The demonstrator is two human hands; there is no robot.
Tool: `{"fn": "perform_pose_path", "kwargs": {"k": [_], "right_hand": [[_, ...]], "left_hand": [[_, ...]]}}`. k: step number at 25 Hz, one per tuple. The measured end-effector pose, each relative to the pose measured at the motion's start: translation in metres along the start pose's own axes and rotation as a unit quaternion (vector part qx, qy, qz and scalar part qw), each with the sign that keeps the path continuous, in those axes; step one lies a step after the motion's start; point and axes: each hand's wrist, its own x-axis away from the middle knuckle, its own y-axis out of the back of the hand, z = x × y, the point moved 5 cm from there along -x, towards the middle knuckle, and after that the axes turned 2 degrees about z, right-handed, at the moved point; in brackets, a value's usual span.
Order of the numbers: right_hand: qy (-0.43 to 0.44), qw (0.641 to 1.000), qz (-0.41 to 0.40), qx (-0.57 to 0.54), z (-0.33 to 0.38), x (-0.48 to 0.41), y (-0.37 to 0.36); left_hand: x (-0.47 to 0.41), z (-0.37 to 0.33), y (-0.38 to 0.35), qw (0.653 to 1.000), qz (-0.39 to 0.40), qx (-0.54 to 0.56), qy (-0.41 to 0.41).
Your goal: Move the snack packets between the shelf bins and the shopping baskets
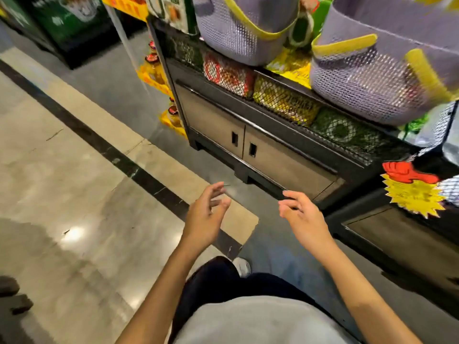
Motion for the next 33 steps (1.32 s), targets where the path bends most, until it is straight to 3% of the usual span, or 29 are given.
{"fn": "perform_pose_path", "kwargs": {"k": [7,13,16,19,22,25,28,30,33], "right_hand": [[0.091,0.987,-0.12,-0.063,0.1,-0.082,0.069],[0.2,0.943,-0.242,-0.108,0.211,-0.123,0.15],[0.212,0.936,-0.278,-0.049,0.247,-0.151,0.191],[0.158,0.949,-0.267,0.046,0.246,-0.195,0.237],[0.048,0.953,-0.204,0.218,0.222,-0.245,0.275],[-0.042,0.911,-0.101,0.397,0.193,-0.287,0.294],[-0.114,0.846,-0.033,0.52,0.163,-0.309,0.298],[-0.102,0.825,-0.04,0.554,0.157,-0.316,0.298],[-0.068,0.855,-0.047,0.512,0.165,-0.315,0.303]], "left_hand": [[-0.147,-0.113,-0.015,0.983,0.073,0.039,-0.165],[-0.253,-0.245,-0.032,0.929,0.139,0.042,-0.341],[-0.307,-0.296,-0.054,0.905,0.158,-0.003,-0.395],[-0.344,-0.323,-0.092,0.879,0.172,-0.085,-0.437],[-0.361,-0.321,-0.13,0.845,0.208,-0.138,-0.473],[-0.368,-0.314,-0.148,0.837,0.212,-0.125,-0.489],[-0.367,-0.313,-0.146,0.838,0.18,-0.106,-0.503],[-0.367,-0.314,-0.146,0.835,0.177,-0.114,-0.508],[-0.368,-0.32,-0.146,0.827,0.177,-0.154,-0.511]]}}
